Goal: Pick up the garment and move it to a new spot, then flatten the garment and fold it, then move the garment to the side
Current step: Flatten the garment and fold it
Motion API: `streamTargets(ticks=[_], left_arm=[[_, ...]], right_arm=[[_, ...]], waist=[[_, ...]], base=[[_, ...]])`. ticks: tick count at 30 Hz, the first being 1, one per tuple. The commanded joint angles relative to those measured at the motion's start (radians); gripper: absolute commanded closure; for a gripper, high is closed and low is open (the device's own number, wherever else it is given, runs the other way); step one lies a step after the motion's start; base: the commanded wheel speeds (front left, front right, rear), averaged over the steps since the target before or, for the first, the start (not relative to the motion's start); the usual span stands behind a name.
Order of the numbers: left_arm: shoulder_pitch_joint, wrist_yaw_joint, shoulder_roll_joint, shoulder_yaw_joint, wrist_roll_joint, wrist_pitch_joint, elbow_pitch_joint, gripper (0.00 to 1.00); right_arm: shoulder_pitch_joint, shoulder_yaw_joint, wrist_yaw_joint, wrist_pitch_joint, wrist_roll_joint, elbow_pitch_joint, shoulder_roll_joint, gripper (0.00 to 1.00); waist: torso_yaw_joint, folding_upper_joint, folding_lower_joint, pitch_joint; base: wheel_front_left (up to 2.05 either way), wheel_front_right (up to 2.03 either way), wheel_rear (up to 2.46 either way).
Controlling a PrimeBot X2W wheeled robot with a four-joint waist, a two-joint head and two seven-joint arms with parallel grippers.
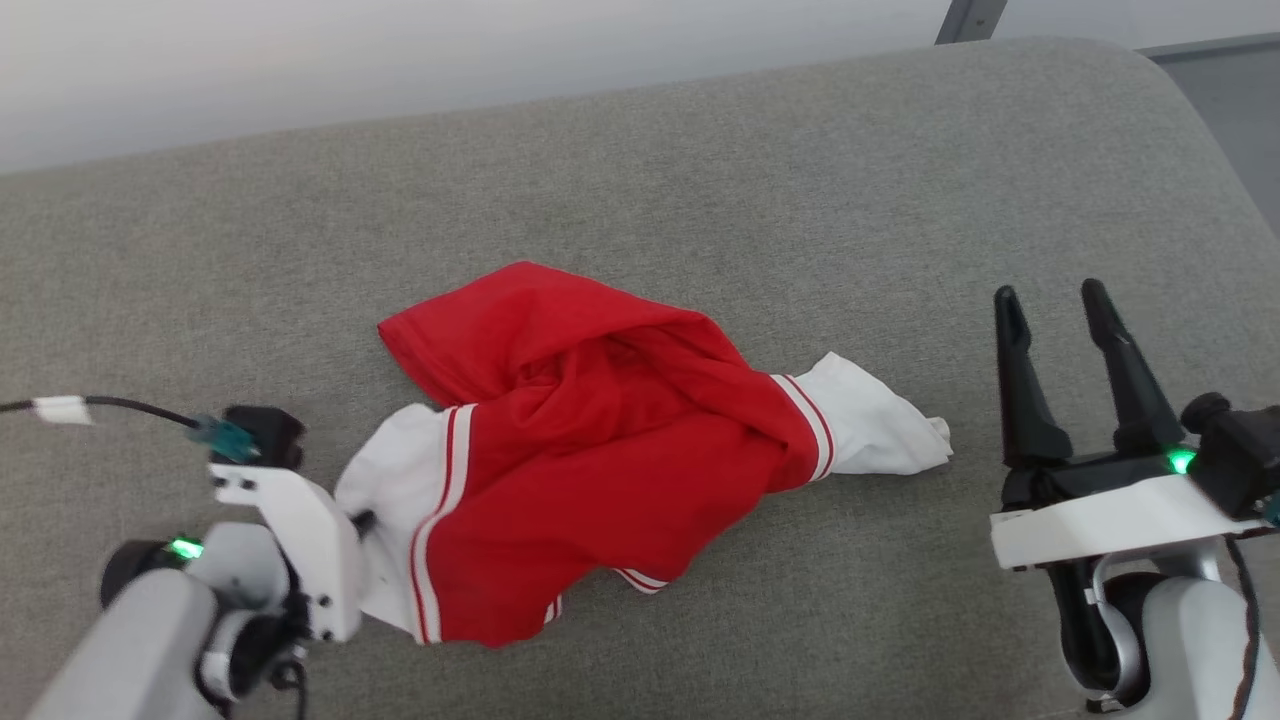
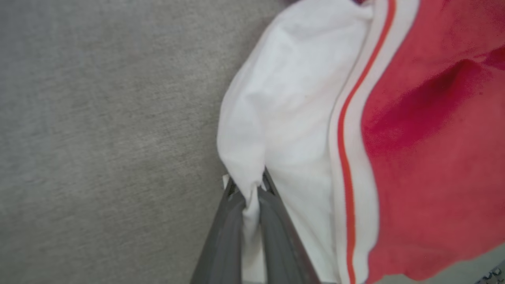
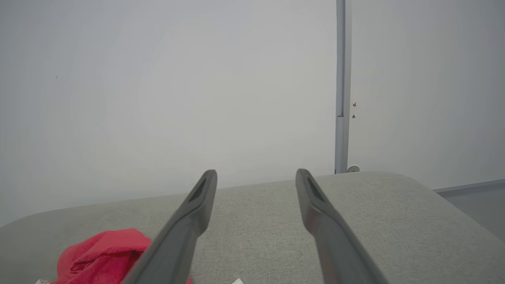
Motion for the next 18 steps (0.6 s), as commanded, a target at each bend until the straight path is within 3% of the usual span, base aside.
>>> streamTargets(ticks=[1, 13, 18], left_arm=[[-0.008, 0.008, 0.015, 0.010, -0.006, 0.003, 0.012, 1.00], [-0.075, 0.042, 0.190, 0.157, -0.044, 0.022, -0.047, 1.00], [-0.093, 0.051, 0.220, 0.177, -0.037, 0.012, -0.049, 1.00]], right_arm=[[0.005, -0.004, 0.000, -0.010, -0.001, -0.002, 0.000, 0.00], [-0.015, -0.074, 0.000, -0.006, -0.024, -0.006, 0.000, 0.00], [-0.021, -0.079, 0.000, -0.003, -0.019, -0.001, 0.000, 0.00]], waist=[[0.004, 0.0000, 0.0000, 0.001], [0.052, 0.0000, 0.0000, 0.006], [0.068, 0.0000, 0.0000, 0.010]], base=[[0.00, 0.00, 0.00], [0.00, 0.00, 0.00], [0.00, 0.00, 0.00]])
